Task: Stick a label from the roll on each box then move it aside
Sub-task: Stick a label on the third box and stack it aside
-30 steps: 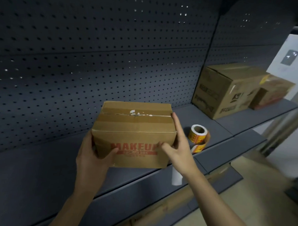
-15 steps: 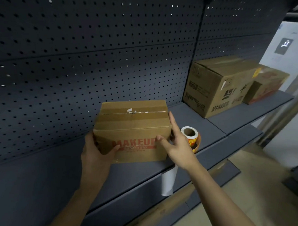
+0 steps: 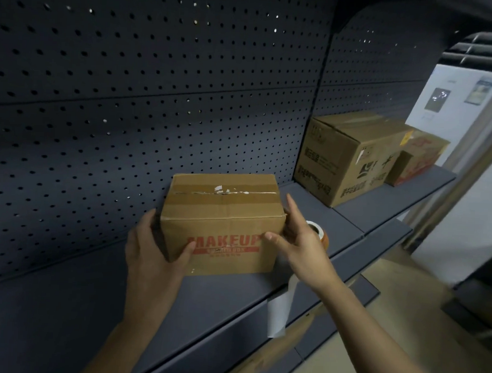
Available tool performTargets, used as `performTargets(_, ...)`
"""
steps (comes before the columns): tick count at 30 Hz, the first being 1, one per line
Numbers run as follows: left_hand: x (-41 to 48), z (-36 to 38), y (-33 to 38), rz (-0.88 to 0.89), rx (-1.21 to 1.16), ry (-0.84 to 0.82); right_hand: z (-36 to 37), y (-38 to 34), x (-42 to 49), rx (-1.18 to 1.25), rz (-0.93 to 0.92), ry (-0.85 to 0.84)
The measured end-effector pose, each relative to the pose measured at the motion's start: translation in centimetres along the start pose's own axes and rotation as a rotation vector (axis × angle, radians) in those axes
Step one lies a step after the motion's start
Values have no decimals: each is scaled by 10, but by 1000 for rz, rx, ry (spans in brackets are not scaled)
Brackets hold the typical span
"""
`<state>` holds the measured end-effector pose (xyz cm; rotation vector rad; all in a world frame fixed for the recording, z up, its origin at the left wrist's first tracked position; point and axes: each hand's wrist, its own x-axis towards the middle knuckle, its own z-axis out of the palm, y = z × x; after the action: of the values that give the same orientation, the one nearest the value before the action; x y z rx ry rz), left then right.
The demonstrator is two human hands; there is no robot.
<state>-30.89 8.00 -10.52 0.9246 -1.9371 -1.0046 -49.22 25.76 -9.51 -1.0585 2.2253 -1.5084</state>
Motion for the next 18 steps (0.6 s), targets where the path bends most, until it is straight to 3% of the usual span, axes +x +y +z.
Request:
performTargets(4,-19,-8,15,106,35,50,-7,2,-8,-88,-5,137)
performTargets(10,-32,16,12,138,30,-164,-21,14,-33,-404,-90,329)
performTargets(18,-46,69,8,142,-48,-474,-30,50,-44,-818,75,132)
